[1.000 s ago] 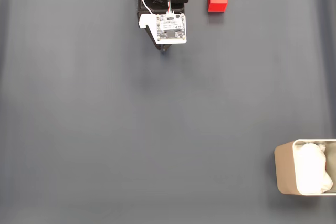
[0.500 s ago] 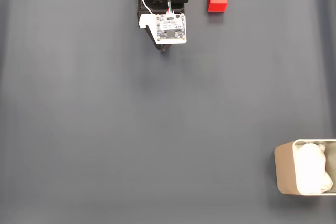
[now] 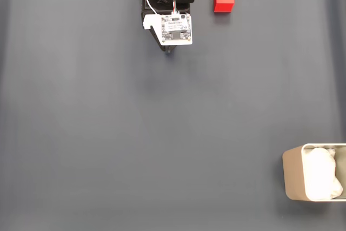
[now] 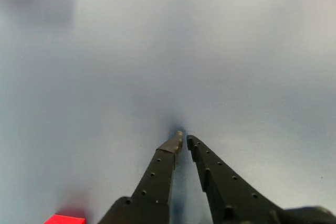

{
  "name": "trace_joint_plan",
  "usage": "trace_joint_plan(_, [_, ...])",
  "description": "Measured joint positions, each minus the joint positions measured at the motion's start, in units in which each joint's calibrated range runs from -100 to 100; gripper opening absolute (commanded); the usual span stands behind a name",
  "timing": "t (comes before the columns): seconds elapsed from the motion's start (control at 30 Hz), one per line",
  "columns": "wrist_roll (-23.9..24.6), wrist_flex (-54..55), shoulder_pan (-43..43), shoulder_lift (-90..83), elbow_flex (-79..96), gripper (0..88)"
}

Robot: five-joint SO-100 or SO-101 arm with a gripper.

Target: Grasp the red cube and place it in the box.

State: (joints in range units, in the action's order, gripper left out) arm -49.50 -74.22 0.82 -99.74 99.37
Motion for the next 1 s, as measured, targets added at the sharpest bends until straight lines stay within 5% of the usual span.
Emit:
trace_joint_plan(0.43, [0.05,11.22,0.52,14.42,-27.31,0.0])
trace_joint_plan(1.0, [0.49,-5.09,-0.37,40.21,-71.88,0.0])
